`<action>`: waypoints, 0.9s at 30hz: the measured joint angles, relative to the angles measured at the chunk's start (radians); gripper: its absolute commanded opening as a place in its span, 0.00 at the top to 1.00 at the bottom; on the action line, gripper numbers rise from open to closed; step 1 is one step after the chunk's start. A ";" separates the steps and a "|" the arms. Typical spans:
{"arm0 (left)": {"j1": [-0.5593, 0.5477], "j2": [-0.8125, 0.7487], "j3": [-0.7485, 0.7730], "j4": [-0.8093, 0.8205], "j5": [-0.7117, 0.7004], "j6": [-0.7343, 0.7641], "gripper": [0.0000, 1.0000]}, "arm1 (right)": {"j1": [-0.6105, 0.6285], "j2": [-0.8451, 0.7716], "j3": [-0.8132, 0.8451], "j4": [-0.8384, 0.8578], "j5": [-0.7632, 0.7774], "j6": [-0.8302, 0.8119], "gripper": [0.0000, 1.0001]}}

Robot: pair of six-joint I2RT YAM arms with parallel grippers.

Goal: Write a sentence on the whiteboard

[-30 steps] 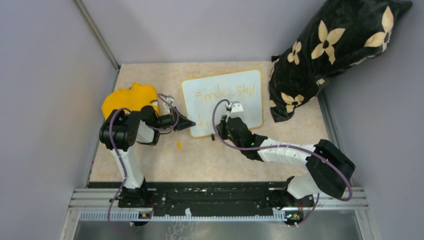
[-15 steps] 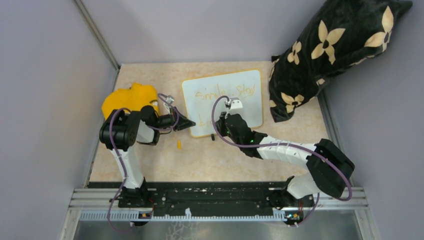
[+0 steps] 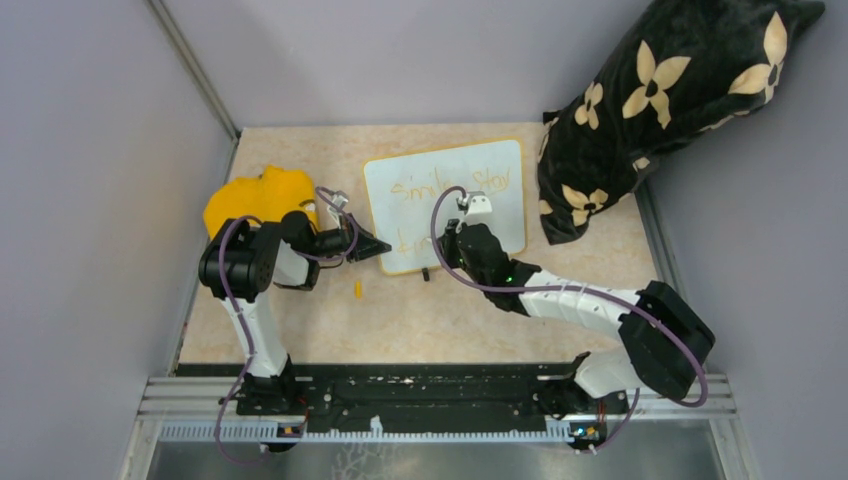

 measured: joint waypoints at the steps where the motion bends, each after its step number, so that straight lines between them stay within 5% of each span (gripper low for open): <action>1: 0.000 0.000 0.000 0.000 0.000 0.000 1.00 | -0.002 -0.004 -0.002 0.000 0.002 0.000 1.00; 27: 0.000 0.000 0.000 0.000 0.002 0.000 1.00 | -0.013 -0.089 -0.098 -0.017 0.000 0.012 1.00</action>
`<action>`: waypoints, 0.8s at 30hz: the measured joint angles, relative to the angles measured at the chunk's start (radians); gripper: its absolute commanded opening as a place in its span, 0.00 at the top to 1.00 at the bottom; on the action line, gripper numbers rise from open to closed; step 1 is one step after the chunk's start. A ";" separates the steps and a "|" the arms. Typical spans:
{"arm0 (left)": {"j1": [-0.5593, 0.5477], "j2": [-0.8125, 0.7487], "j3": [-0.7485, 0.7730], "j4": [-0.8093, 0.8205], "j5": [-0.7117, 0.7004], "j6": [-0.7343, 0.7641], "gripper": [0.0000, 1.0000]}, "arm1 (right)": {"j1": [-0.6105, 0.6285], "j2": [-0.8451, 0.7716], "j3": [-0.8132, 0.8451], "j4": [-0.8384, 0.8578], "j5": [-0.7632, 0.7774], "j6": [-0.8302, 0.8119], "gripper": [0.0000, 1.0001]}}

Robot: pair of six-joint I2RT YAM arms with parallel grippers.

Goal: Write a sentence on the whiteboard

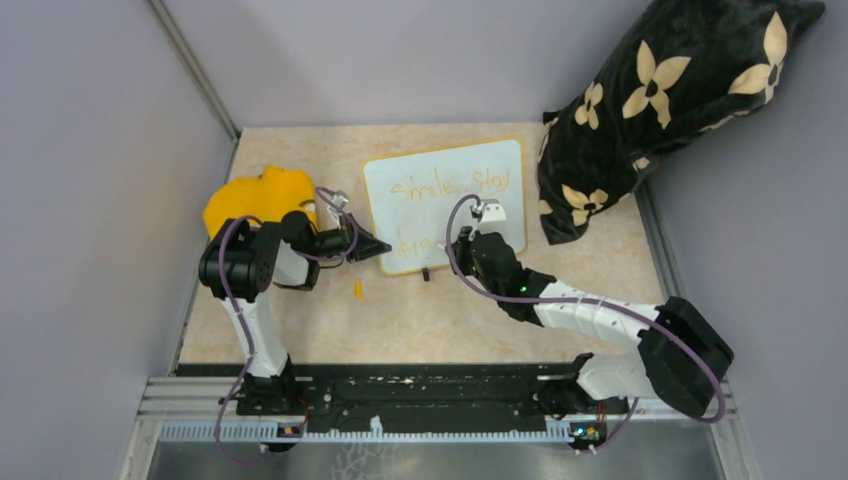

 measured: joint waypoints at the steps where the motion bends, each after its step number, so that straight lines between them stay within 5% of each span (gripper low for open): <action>1: 0.000 0.000 0.000 0.000 0.000 0.000 1.00 | -0.002 -0.015 0.000 0.000 0.000 -0.001 1.00; 24: 0.000 0.000 0.000 0.000 0.000 0.000 1.00 | -0.006 -0.128 0.020 0.004 0.089 -0.152 1.00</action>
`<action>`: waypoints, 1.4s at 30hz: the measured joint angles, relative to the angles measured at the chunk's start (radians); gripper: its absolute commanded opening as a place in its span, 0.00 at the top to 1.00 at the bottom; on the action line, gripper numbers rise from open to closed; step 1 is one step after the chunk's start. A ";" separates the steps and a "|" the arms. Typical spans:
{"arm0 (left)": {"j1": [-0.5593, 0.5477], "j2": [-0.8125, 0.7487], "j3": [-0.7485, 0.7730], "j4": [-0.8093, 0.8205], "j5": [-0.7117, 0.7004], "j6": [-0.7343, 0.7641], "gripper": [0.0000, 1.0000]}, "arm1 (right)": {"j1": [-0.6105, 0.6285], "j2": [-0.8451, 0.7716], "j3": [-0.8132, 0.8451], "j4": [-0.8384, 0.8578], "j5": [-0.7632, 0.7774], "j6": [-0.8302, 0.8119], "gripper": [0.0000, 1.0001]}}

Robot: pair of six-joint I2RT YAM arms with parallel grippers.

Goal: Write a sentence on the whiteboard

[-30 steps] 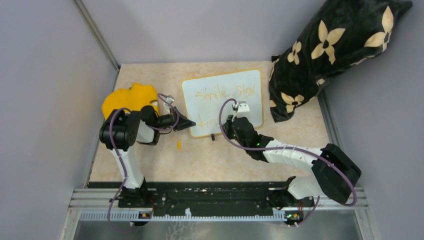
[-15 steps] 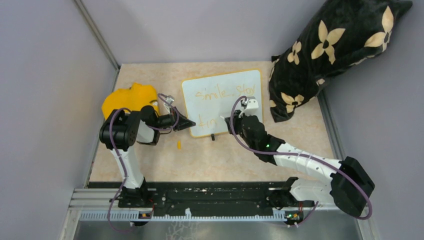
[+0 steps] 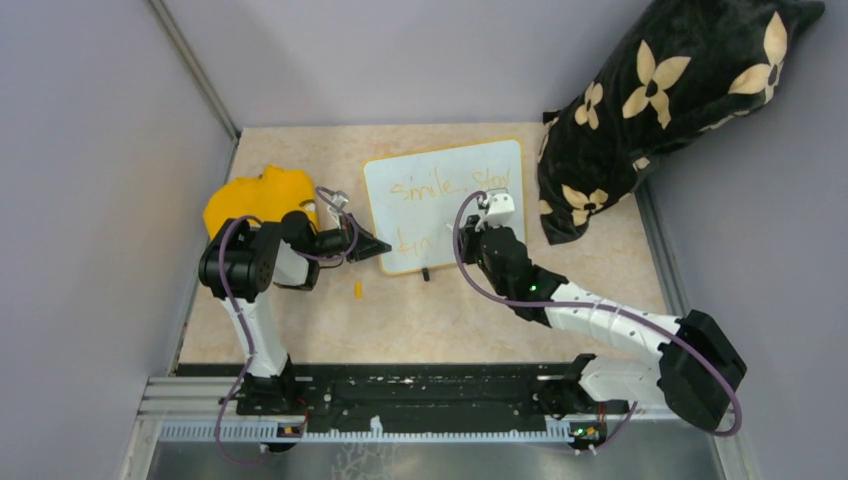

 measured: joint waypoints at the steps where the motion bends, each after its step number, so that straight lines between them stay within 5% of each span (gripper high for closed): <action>1: 0.000 0.000 0.000 0.000 0.000 0.000 1.00 | 0.000 0.008 0.008 0.001 0.000 -0.002 1.00; 42: 0.000 0.000 0.000 0.000 -0.001 -0.001 1.00 | 0.000 0.163 0.074 0.028 0.005 0.029 1.00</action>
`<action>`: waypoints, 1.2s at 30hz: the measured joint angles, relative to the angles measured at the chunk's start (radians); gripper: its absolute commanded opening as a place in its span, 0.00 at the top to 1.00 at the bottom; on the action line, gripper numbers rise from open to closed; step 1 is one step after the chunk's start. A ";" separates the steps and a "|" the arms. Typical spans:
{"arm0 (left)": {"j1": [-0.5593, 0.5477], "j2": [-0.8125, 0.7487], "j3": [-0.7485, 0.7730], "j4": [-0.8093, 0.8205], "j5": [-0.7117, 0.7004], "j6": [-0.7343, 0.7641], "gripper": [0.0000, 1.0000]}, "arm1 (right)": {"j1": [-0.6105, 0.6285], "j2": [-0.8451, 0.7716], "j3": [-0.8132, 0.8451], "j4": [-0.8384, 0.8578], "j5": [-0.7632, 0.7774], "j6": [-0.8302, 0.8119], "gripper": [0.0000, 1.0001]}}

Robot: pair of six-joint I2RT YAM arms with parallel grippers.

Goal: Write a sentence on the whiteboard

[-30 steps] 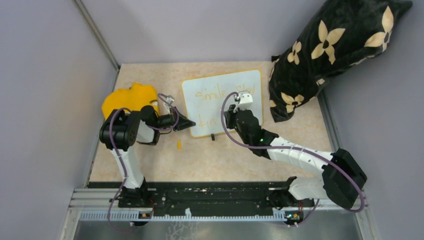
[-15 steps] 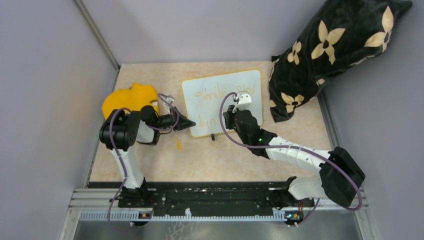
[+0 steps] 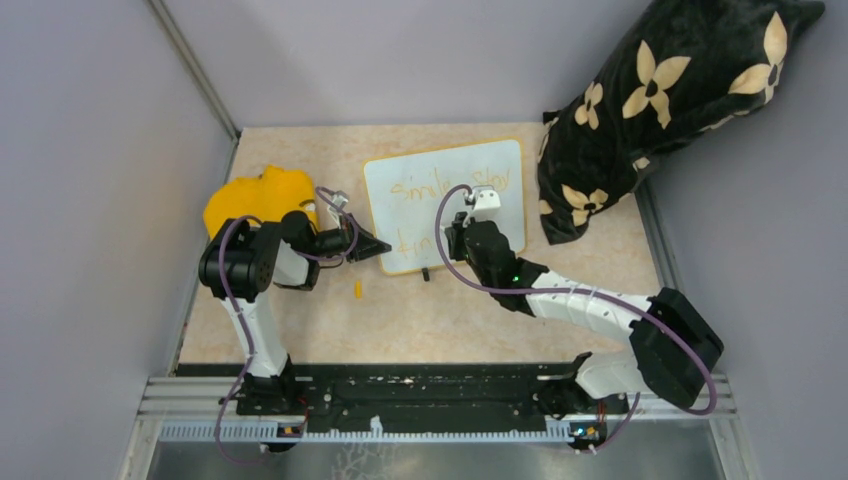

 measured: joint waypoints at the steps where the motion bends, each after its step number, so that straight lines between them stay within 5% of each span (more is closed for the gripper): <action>1: 0.000 0.000 0.000 0.000 0.000 0.000 1.00 | 0.000 0.000 0.000 0.000 0.000 0.003 1.00; 36: 0.000 0.001 0.001 0.000 0.000 -0.002 1.00 | 0.014 -0.044 -0.115 -0.024 -0.008 0.094 1.00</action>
